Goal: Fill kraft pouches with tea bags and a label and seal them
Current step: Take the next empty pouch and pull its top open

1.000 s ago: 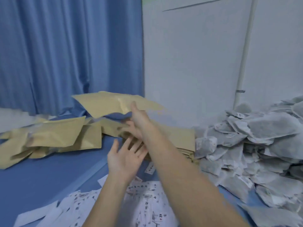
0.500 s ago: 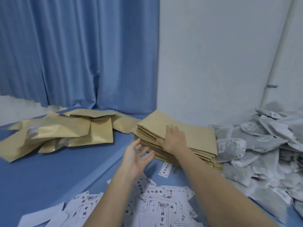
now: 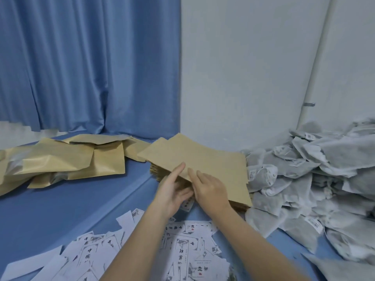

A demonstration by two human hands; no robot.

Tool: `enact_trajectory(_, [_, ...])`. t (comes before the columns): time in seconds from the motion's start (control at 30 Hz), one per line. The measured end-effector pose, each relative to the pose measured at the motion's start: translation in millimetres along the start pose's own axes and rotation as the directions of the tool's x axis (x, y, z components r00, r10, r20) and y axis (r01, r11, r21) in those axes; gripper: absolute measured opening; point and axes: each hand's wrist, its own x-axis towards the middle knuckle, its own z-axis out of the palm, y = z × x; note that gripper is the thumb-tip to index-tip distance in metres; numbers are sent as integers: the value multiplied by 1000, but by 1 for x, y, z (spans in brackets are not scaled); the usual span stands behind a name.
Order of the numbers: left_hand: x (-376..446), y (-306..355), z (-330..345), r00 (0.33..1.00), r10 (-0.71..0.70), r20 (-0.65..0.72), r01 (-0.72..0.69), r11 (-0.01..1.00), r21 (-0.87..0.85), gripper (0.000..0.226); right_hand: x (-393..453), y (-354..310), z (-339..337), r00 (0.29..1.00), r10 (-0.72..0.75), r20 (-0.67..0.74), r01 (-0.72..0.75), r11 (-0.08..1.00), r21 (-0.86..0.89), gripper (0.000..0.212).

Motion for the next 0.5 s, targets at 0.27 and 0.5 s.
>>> enact_trajectory(0.27, [-46,-4,35,768,562,-306,-388,789,476,19,17,-31,-93,901,16,433,-309,724,617,54])
enact_trajectory(0.5, [-89,1,44,545,798,259,-441,10,898,77,46,-10,-172,694,381,611,-611,-137,780,34])
